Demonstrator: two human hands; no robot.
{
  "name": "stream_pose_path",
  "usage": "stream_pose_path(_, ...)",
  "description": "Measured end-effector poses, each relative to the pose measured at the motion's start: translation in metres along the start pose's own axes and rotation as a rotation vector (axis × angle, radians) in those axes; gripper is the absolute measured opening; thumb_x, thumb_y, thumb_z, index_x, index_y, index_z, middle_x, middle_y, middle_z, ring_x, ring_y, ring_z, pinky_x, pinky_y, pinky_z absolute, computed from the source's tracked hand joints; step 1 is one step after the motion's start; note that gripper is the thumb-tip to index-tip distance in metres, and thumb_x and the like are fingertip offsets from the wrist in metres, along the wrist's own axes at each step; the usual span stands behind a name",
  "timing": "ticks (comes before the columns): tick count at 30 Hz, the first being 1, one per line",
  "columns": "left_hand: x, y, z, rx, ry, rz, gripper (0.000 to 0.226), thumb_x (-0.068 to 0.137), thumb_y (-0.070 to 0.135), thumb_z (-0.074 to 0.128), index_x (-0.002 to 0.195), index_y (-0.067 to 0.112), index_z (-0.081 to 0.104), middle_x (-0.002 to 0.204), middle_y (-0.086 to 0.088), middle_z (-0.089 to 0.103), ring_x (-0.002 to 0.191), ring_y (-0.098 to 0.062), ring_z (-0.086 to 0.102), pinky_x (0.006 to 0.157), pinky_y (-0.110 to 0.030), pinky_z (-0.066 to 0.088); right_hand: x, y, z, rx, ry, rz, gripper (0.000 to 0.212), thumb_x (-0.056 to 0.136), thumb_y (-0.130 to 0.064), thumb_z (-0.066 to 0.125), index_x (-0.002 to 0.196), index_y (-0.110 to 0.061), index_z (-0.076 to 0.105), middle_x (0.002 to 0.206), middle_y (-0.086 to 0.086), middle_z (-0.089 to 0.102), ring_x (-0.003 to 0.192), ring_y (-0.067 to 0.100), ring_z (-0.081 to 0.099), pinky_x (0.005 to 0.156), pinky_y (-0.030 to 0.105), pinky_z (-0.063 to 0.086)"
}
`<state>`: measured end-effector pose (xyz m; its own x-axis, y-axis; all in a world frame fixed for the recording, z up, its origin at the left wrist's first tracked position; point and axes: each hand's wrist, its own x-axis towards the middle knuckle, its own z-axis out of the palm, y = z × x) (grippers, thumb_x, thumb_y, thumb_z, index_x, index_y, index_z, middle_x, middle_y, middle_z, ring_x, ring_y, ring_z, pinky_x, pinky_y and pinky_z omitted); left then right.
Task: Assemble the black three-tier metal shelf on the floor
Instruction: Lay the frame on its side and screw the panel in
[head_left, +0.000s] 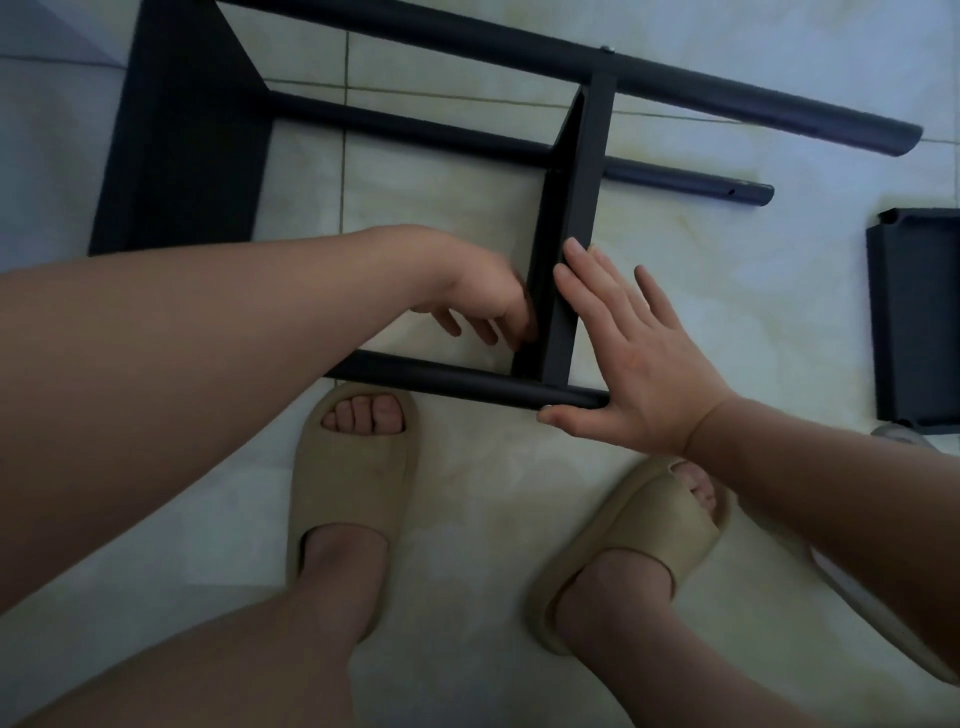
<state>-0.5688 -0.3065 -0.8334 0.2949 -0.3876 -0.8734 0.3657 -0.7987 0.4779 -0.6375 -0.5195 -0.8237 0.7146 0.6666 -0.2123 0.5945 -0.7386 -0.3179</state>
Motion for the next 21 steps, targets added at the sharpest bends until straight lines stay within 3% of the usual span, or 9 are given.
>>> stream_pose_path(2, -0.019, 0.001, 0.002, 0.153, -0.026, -0.1, 0.019, 0.097, 0.04, 0.058, 0.1, 0.028, 0.072, 0.101, 0.011, 0.076, 0.1, -0.009, 0.067, 0.089, -0.036, 0.048, 0.002, -0.004, -0.007, -0.002, -0.047, 0.031, 0.112, 0.082, -0.084, 0.038, 0.162, -0.014, 0.005, 0.17, -0.002, -0.008, 0.156, 0.017, -0.007, 0.126, 0.054, 0.004)
stream_pose_path(4, -0.04, 0.002, 0.006, 0.238, -0.096, -0.196, 0.039, 0.1, 0.056, 0.046, 0.104, 0.026, 0.072, 0.094, 0.009, 0.078, 0.094, -0.013, 0.07, 0.091, -0.036, 0.05, 0.004, -0.011, -0.015, -0.002, -0.117, 0.086, 0.114, 0.079, -0.087, 0.035, 0.162, -0.019, -0.003, 0.168, -0.008, -0.019, 0.156, 0.013, -0.009, 0.126, 0.052, -0.001)
stream_pose_path(6, -0.059, 0.006, 0.014, 0.266, -0.094, -0.204, 0.049, 0.098, 0.062, 0.045, 0.107, 0.021, 0.07, 0.09, 0.004, 0.078, 0.086, -0.016, 0.071, 0.092, -0.036, 0.053, 0.007, -0.018, -0.025, 0.004, -0.195, 0.151, 0.115, 0.078, -0.086, 0.04, 0.161, -0.024, -0.011, 0.165, -0.013, -0.027, 0.156, 0.012, -0.008, 0.126, 0.052, -0.002)
stream_pose_path(10, -0.091, 0.027, 0.032, 0.57, 0.074, -0.112, 0.033, 0.093, 0.037, 0.068, 0.115, 0.012, 0.065, 0.097, -0.003, 0.069, 0.087, -0.021, 0.063, 0.072, -0.031, 0.047, 0.009, -0.031, -0.061, 0.012, -0.31, 0.257, 0.11, 0.084, -0.076, 0.055, 0.162, -0.029, -0.007, 0.168, -0.01, -0.02, 0.157, 0.017, 0.004, 0.126, 0.05, 0.007)
stream_pose_path(14, -0.128, 0.054, 0.029, 0.571, 0.34, -0.019, 0.023, 0.096, 0.018, 0.06, 0.119, 0.014, 0.064, 0.108, -0.007, 0.066, 0.098, -0.025, 0.062, 0.08, -0.034, 0.047, -0.009, -0.039, -0.106, 0.0, -0.242, 0.344, 0.094, 0.093, -0.061, 0.058, 0.162, -0.032, 0.001, 0.171, -0.005, -0.004, 0.156, 0.02, 0.011, 0.125, 0.05, 0.013)
stream_pose_path(18, -0.16, 0.081, 0.02, 0.559, 0.561, 0.019, 0.02, 0.097, 0.016, 0.053, 0.114, 0.016, 0.064, 0.106, -0.006, 0.065, 0.098, -0.027, 0.062, 0.086, -0.038, 0.051, -0.037, -0.041, -0.143, -0.064, -0.179, 0.417, 0.088, 0.096, -0.058, 0.054, 0.161, -0.035, -0.002, 0.171, -0.005, -0.004, 0.157, 0.019, 0.002, 0.126, 0.052, 0.005)
stream_pose_path(21, -0.179, 0.095, 0.022, 0.556, 0.724, -0.024, 0.022, 0.095, 0.015, 0.047, 0.108, 0.028, 0.058, 0.098, 0.002, 0.059, 0.096, -0.026, 0.055, 0.087, -0.044, 0.043, -0.05, -0.044, -0.163, -0.089, -0.08, 0.452, 0.086, 0.097, -0.057, 0.051, 0.161, -0.036, -0.003, 0.171, -0.005, -0.005, 0.157, 0.019, -0.006, 0.126, 0.052, 0.0)
